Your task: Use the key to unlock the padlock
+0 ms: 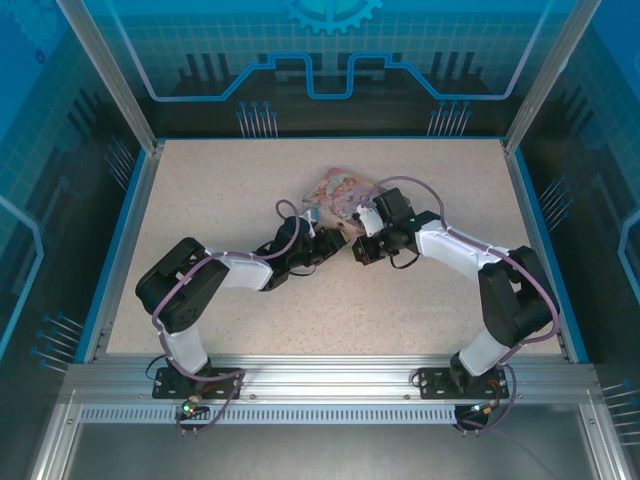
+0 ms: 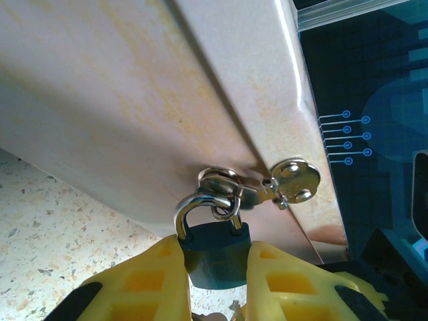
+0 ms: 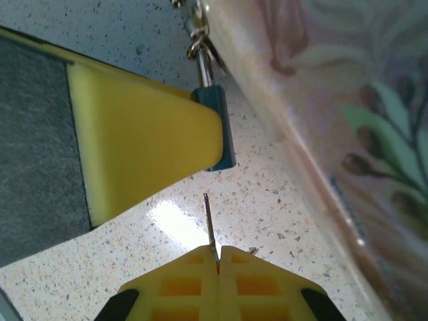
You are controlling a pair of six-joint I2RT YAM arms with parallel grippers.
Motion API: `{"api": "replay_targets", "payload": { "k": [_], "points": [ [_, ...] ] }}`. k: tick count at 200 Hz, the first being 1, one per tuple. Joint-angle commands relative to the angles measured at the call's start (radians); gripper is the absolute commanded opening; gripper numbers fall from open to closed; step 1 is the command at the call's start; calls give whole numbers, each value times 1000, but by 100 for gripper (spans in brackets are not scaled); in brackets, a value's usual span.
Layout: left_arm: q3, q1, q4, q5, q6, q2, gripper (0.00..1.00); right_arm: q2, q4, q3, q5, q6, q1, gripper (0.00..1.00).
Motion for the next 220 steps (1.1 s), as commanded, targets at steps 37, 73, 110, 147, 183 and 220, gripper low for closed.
{"api": "replay_targets", "payload": {
  "k": [37,73,110,147,183,220],
  "points": [
    [34,-10,41,12,3,-42,21,38,-10,47,13,14,9,0],
    [33,-10,44,16,1,-37,21,36,3,49,16,20,9,0],
    [36,-12,43,17,0,-37,21,32,16,46,26,26,9,0],
    [35,-12,42,21,-1,-31,21,15,32,41,45,28,9,0],
    [38,-13,40,24,-1,-31,21,4,51,36,64,28,9,0],
    [45,-15,37,27,-5,-31,21,10,70,38,55,5,12,0]
  ]
}}
